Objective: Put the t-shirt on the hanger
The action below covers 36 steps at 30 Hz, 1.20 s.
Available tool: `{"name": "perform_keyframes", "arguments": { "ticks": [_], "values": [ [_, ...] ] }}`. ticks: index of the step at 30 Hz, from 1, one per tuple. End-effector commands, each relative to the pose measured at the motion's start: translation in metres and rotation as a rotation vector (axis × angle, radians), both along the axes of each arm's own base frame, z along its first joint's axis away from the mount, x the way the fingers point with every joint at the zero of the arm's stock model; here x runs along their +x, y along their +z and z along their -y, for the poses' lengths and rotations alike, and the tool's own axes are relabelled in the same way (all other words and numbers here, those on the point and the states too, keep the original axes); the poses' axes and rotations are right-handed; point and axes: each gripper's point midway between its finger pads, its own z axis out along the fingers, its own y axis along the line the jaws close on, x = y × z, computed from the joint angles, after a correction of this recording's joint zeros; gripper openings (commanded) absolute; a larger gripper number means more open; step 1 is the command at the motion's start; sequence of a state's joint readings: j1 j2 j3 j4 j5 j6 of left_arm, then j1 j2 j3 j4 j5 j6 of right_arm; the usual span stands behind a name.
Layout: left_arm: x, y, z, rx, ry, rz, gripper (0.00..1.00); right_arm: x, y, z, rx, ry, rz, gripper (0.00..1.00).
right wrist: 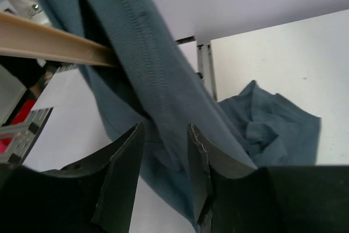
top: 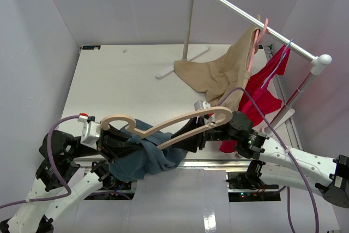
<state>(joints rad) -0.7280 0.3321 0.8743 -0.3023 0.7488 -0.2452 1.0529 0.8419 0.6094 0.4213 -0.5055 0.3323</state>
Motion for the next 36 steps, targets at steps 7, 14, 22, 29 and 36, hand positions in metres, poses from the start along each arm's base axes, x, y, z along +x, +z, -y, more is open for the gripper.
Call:
{"name": "perform_keyframes", "arguments": {
  "ticks": [7,14,22,29,36],
  "values": [
    [0.009,0.013,0.005,-0.027,0.019,0.024,0.0,-0.016,-0.001,-0.005,0.094,-0.022,0.034,0.27],
    [0.005,0.016,0.004,-0.053,0.002,0.034,0.0,-0.023,0.005,-0.001,0.151,-0.02,0.041,0.32],
    [0.005,0.016,0.009,-0.066,-0.027,0.022,0.0,-0.028,0.006,-0.017,0.199,-0.003,0.018,0.47],
    [0.0,0.019,0.007,-0.079,-0.043,0.03,0.0,-0.005,0.006,-0.037,0.169,-0.121,0.045,0.56],
    [-0.003,0.018,0.005,-0.081,-0.047,0.031,0.0,0.008,0.01,-0.045,0.173,-0.178,0.063,0.61]
  ]
}}
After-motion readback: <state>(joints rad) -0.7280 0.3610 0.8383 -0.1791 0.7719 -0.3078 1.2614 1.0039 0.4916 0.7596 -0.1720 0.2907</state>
